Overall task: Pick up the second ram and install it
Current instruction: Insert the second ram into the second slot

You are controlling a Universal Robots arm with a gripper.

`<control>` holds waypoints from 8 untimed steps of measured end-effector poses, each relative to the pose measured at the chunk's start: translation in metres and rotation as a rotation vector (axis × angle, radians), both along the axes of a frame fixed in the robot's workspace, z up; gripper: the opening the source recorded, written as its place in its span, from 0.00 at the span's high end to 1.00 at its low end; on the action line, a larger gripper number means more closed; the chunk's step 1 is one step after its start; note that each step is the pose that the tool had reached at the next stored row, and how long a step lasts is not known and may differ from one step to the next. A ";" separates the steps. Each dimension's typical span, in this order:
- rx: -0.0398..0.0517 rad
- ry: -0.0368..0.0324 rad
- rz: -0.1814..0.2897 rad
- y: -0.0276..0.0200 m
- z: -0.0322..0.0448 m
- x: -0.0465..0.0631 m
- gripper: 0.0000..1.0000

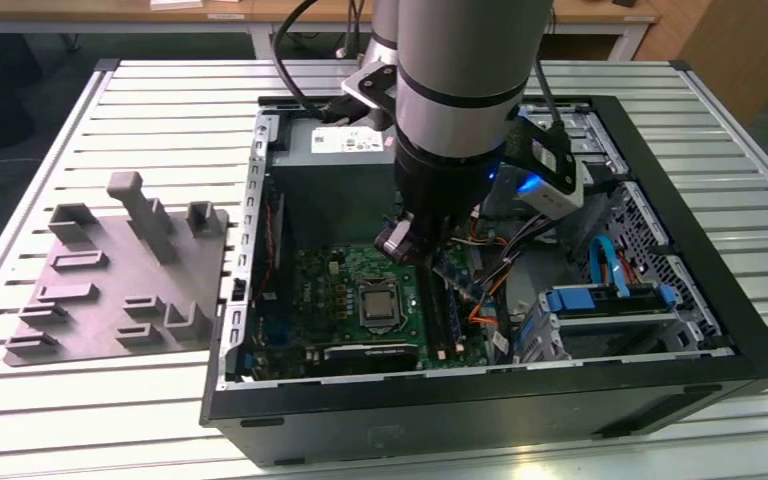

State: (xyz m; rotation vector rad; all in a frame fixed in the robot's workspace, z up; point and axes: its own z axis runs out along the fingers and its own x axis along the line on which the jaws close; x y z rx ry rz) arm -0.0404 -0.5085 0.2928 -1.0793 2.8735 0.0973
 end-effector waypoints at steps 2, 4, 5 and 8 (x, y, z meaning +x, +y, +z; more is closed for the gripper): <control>0.0000 0.0000 -0.017 0.0000 -0.0001 0.000 0.86; -0.0001 0.0000 -0.032 0.0000 -0.0002 0.000 0.86; -0.0001 0.0000 -0.040 0.0000 -0.0003 0.000 0.86; -0.0001 0.0000 -0.063 0.0000 -0.0004 0.000 0.86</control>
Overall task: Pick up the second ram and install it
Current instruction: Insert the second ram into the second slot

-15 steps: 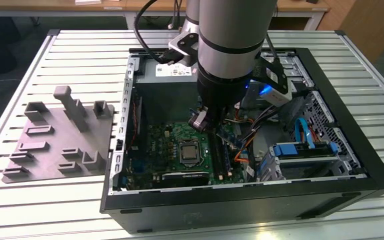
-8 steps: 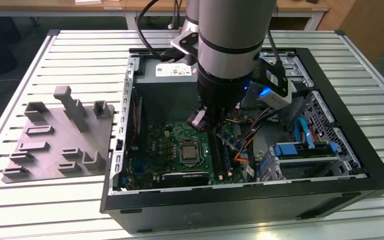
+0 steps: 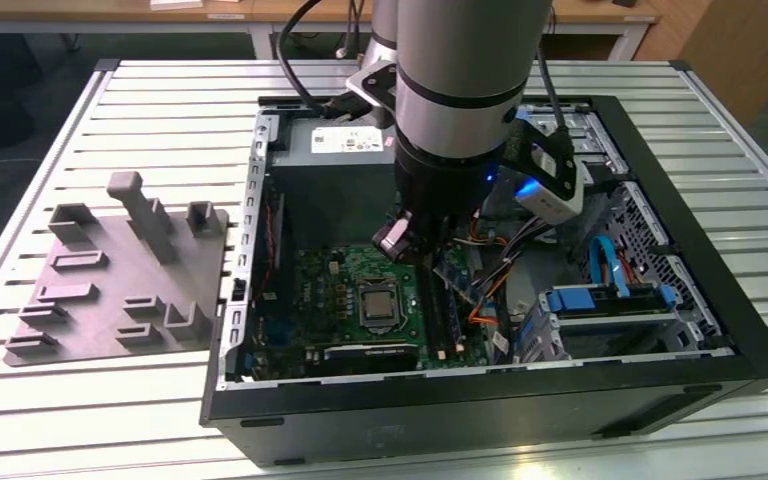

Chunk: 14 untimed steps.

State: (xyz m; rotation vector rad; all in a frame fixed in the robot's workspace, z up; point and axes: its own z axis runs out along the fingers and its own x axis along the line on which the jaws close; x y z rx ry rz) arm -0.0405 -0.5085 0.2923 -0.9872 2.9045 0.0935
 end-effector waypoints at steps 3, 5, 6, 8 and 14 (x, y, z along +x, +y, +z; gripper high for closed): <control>-0.0001 0.0000 -0.023 0.0000 -0.0001 0.000 0.86; -0.0001 0.0000 -0.038 0.0000 -0.0002 0.000 0.86; -0.0003 0.0001 -0.046 0.0000 -0.0002 0.000 0.86; -0.0003 0.0000 -0.060 0.0000 -0.0003 0.000 0.86; -0.0006 0.0001 -0.105 0.0000 -0.0005 0.000 0.86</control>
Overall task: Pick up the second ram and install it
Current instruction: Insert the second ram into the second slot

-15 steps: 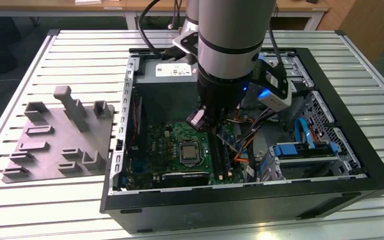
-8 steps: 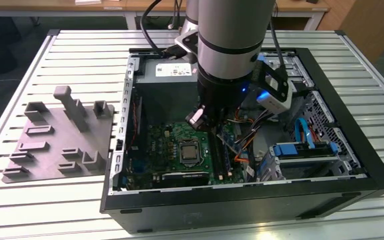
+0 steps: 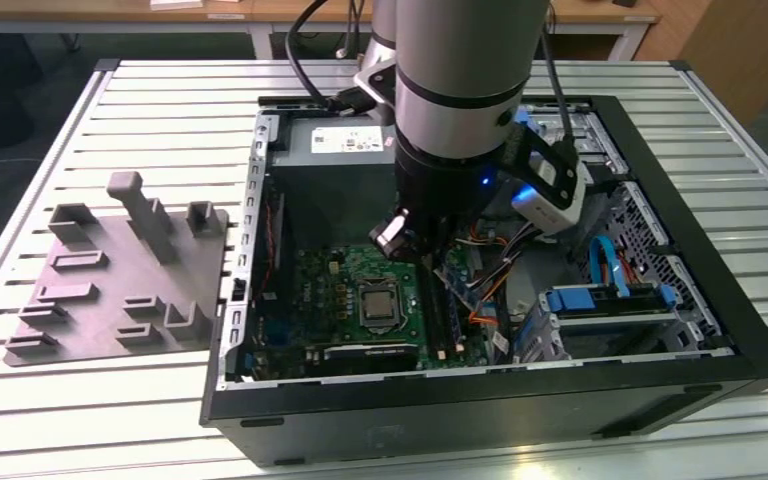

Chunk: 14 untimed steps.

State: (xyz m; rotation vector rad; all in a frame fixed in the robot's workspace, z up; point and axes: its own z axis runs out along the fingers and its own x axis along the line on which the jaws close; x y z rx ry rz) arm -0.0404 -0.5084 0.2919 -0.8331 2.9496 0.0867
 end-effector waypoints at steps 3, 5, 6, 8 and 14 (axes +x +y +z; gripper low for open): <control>-0.0001 0.0000 -0.022 0.0000 -0.0001 0.000 0.86; -0.0002 -0.0001 -0.037 0.0000 -0.0002 0.000 0.86; -0.0002 0.0000 -0.045 0.0000 -0.0002 0.000 0.86; -0.0003 0.0000 -0.061 0.0000 -0.0003 0.000 0.86; -0.0016 -0.0001 -0.113 0.0000 -0.0004 0.000 0.86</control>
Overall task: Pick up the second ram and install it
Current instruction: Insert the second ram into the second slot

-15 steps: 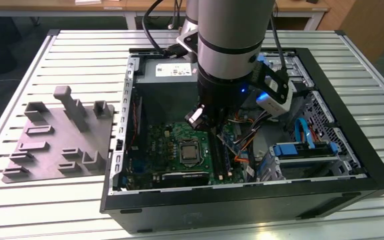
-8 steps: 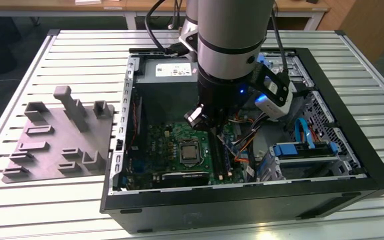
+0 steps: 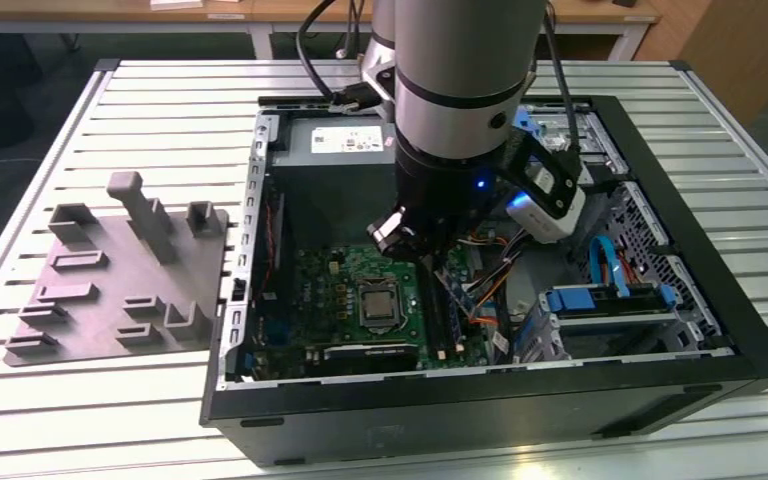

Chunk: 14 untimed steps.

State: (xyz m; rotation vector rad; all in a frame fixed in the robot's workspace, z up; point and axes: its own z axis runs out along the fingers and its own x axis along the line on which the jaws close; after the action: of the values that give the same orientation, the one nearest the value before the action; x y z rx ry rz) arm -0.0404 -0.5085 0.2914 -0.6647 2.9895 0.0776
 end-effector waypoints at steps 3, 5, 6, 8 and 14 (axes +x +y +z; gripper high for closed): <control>-0.0001 0.0000 -0.025 0.0000 -0.0002 0.000 0.86; -0.0002 0.0000 -0.041 0.0000 -0.0002 0.000 0.86; -0.0002 0.0000 -0.048 0.0000 -0.0003 0.000 0.86; -0.0002 0.0000 -0.062 0.0000 -0.0004 0.000 0.86; -0.0004 0.0000 -0.101 0.0000 -0.0005 0.000 0.86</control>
State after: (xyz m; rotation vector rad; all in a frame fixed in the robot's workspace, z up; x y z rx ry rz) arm -0.0405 -0.5085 0.2910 -0.5124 3.0172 0.0708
